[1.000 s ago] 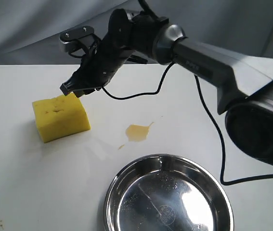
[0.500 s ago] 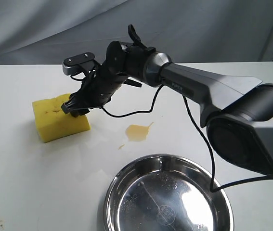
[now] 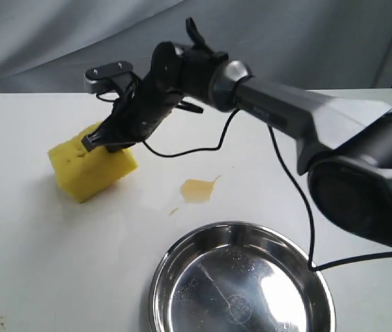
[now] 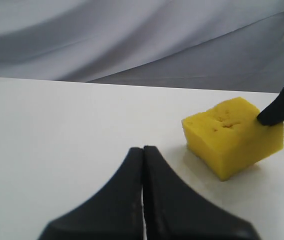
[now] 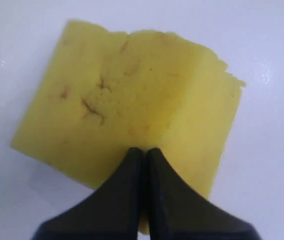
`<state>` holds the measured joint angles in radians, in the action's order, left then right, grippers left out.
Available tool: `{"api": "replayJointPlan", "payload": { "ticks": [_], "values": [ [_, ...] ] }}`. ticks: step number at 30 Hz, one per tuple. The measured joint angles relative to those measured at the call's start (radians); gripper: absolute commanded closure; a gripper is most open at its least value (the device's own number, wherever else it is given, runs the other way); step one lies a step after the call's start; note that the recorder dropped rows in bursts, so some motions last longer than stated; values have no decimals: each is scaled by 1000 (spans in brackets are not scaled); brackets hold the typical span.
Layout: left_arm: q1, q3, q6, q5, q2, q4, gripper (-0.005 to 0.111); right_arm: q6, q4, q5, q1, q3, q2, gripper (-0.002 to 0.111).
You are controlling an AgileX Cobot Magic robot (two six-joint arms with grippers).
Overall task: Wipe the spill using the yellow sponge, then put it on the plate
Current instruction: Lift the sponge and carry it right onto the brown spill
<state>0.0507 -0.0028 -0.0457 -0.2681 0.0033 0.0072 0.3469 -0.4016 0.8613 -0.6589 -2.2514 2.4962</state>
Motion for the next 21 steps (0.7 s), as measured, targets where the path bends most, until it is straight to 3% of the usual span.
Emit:
{"api": "replayJointPlan", "payload": {
  "ticks": [10, 16, 21],
  "values": [
    [0, 0, 0, 0, 0, 0, 107, 40, -48, 336, 120, 5, -151, 108],
    [0, 0, 0, 0, 0, 0, 107, 121, -205, 352, 231, 104, -163, 108],
    [0, 0, 0, 0, 0, 0, 107, 192, -176, 352, 271, 262, -209, 108]
  ]
}}
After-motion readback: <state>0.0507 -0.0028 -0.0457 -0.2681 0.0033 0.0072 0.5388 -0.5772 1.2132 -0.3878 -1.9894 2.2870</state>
